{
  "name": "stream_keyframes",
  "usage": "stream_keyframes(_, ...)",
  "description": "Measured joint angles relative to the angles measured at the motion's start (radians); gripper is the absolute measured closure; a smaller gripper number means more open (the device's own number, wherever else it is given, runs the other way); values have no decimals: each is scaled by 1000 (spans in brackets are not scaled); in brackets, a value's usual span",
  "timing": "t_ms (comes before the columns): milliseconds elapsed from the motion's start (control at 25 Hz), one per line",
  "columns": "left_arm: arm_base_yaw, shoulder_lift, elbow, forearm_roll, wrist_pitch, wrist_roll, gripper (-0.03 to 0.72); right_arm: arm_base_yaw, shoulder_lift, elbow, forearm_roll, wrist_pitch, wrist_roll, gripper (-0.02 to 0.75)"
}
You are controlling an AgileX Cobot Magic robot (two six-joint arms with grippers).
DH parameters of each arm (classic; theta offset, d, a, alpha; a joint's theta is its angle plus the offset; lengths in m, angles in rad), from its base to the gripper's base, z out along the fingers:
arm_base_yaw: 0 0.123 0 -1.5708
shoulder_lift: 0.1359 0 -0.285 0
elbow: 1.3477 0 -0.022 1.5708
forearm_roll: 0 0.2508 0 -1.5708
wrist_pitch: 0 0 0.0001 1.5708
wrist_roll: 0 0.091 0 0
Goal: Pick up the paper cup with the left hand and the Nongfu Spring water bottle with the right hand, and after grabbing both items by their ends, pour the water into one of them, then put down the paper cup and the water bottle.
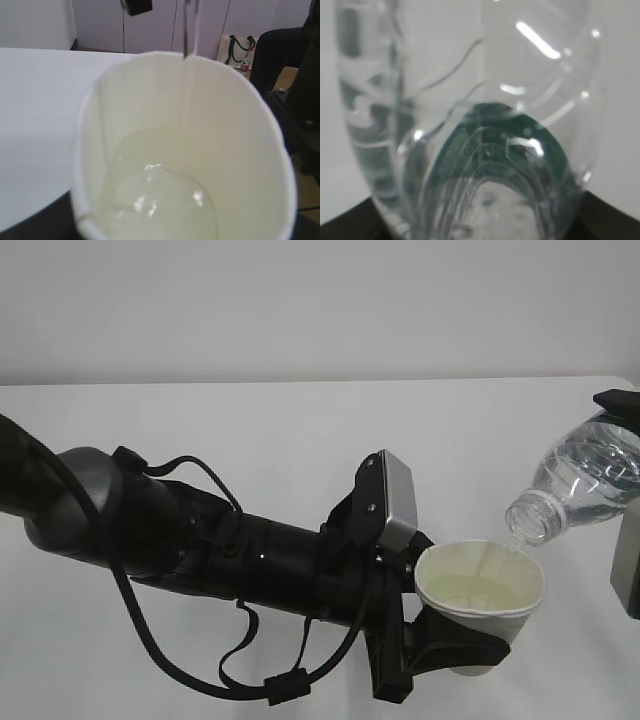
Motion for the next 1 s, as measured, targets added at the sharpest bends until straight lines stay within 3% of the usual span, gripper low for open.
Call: stream_keyframes(1000,0,0,0,0,2,0,259,0,0,0,2,-5,0,271)
